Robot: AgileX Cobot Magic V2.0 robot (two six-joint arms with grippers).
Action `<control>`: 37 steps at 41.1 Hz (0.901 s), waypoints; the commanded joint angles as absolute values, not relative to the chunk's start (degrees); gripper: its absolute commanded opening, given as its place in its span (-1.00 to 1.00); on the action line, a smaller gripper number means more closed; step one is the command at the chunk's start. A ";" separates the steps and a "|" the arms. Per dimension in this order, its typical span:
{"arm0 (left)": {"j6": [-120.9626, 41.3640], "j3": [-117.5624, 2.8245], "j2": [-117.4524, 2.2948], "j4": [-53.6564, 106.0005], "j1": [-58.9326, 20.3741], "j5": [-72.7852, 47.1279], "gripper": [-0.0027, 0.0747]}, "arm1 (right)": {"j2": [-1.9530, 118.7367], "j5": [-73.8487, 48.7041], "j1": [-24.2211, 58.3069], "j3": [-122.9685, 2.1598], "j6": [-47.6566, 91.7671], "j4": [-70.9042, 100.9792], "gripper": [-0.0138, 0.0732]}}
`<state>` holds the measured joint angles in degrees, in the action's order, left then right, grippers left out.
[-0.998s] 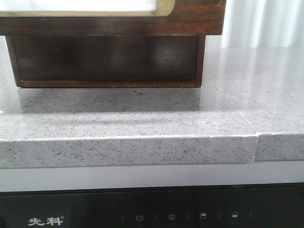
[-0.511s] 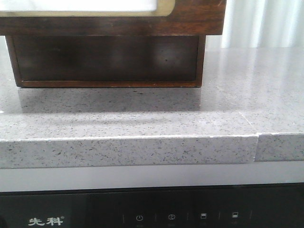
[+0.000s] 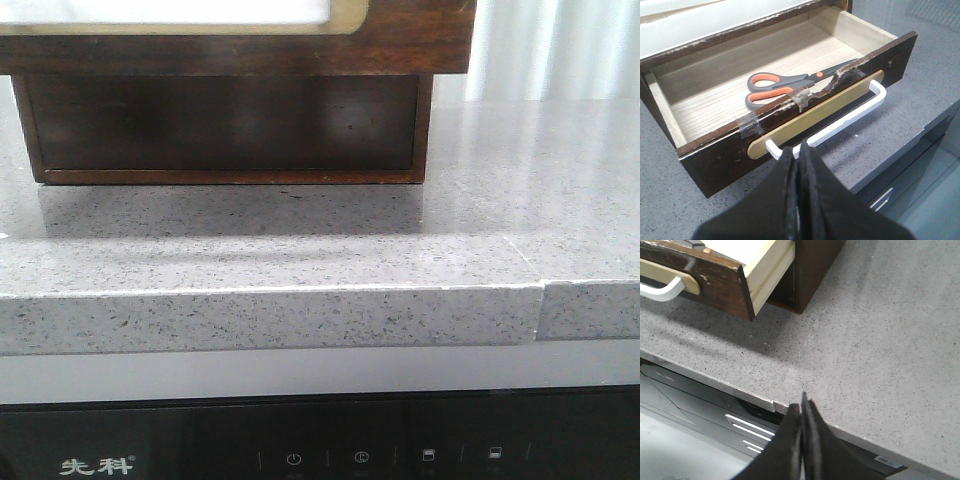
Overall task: Put scissors in drawer with both arms
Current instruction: 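Push the drawer closed away from the robot with the left gripper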
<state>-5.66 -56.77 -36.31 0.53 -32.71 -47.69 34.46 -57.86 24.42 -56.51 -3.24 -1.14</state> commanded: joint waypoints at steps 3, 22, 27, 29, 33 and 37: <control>-5.45 -54.17 -33.74 0.00 -29.52 -41.06 -0.98 | 34.55 -53.74 24.20 -57.73 -3.17 -1.88 -0.84; -5.45 -13.36 -6.42 -0.48 -7.29 -6.09 -0.98 | 34.55 -53.69 24.20 -57.73 -3.17 -1.88 -0.84; -5.45 -5.61 -1.26 0.00 -4.52 -0.83 -0.98 | 34.55 -53.69 24.20 -57.73 -3.17 -1.88 -0.84; -5.45 -3.37 -0.06 1.06 -3.75 1.07 -0.98 | 34.55 -53.69 24.20 -57.73 -3.17 -1.88 -0.84; -5.45 0.55 1.27 3.70 -3.01 4.59 -0.98 | 34.55 -53.69 24.20 -57.73 -3.17 -1.88 -0.84; -5.45 1.63 1.27 4.04 -3.01 4.47 -0.98 | 34.55 -53.64 24.20 -57.73 -3.17 -1.88 -0.84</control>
<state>-5.66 0.23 0.17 2.80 -3.08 -1.40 34.46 -57.76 24.42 -56.51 -3.24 -1.14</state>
